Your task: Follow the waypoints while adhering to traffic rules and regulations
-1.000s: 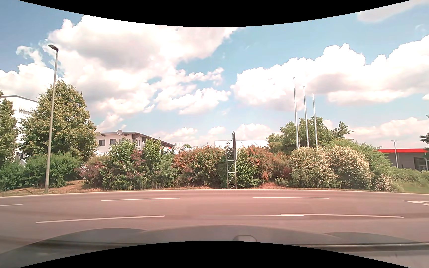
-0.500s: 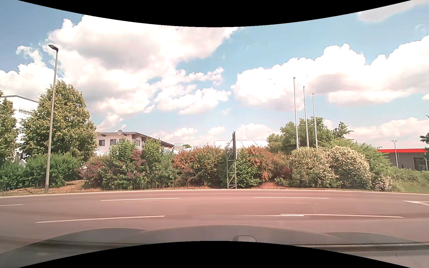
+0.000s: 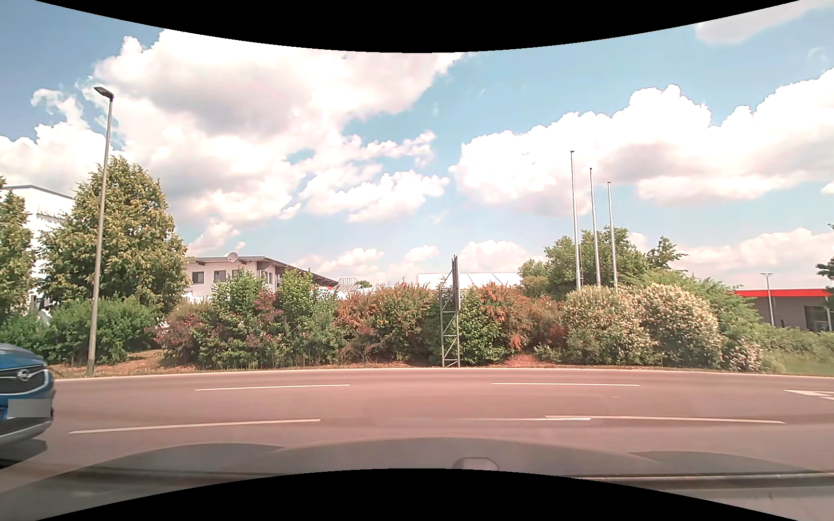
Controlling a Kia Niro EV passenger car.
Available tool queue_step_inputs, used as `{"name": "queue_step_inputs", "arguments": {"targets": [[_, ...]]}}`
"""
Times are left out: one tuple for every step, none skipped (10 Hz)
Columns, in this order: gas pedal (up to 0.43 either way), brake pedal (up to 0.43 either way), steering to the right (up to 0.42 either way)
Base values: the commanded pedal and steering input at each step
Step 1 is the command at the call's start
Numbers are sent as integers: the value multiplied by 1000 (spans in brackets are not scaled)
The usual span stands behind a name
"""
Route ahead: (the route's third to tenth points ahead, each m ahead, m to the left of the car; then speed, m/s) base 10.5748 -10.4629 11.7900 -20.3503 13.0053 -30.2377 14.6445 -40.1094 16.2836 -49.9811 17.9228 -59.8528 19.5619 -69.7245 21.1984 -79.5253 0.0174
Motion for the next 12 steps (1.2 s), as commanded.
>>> {"name": "queue_step_inputs", "arguments": {"targets": [[0,134,62],[0,134,62],[0,128,62],[0,104,62],[0,49,62],[0,24,62],[0,0,62],[0,0,63],[0,0,65],[0,0,68],[130,0,72],[228,0,84]]}}
